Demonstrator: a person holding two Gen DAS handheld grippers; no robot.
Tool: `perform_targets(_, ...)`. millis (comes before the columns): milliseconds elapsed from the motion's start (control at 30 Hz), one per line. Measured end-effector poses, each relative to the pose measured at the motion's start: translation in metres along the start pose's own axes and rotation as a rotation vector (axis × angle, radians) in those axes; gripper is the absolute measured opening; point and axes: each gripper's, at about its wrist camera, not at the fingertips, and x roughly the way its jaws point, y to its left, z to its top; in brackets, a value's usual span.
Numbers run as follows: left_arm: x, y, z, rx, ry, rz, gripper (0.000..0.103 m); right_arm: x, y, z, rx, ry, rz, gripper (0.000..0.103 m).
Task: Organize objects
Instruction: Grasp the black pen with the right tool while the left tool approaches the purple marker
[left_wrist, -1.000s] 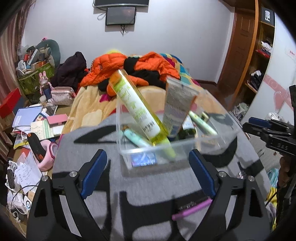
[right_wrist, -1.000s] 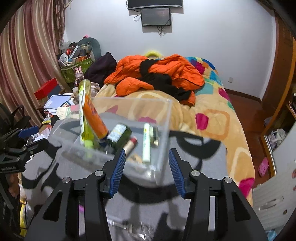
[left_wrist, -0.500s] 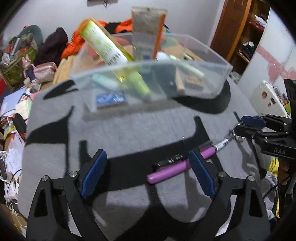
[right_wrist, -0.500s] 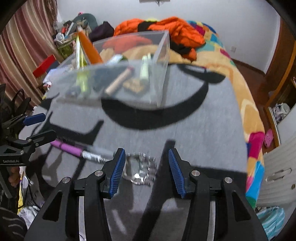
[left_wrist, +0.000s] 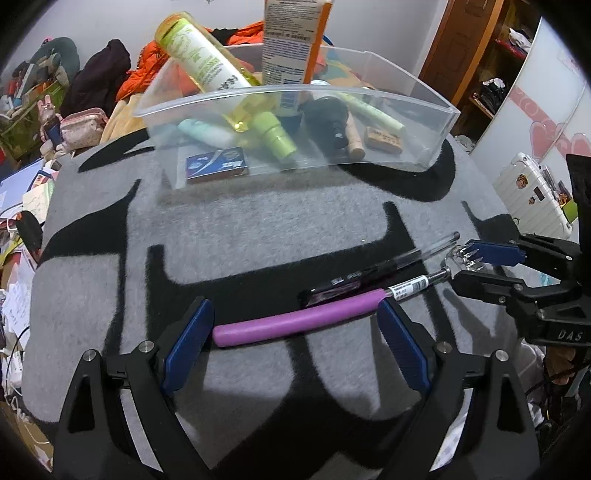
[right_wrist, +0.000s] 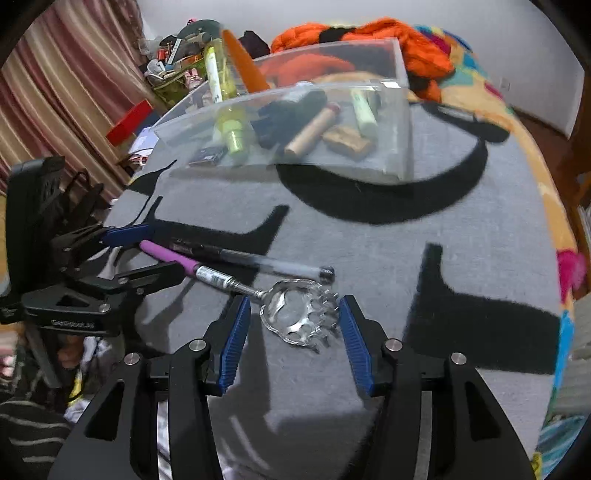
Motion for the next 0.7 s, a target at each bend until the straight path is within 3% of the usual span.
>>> perform_targets(200,-0.010,0.015,0.002,-0.034,-0.022,0.024,0.091,0.010,0.021,0.005,-0.018,0.027,0.135,0.046)
perform_targets(433,-0.013,0.006,0.009,0.035,-0.034,0.005,0.091,-0.010,0.029,0.016,-0.124,-0.024,0.051,0.046)
perform_targets(533,-0.002,-0.005,0.011,0.079,0.005,-0.051,0.091,-0.016,0.024,0.027,-0.150,-0.041,0.004,0.046)
perform_targets(600,0.005,-0.010,0.009,0.100,0.033,-0.070,0.091,-0.011,0.023,0.031,-0.186,-0.025,-0.021,0.046)
perform_targets(700,0.005,-0.017,0.003,0.155,0.028,-0.041,0.091,0.007,0.027,0.031,-0.273,0.037,-0.062,0.045)
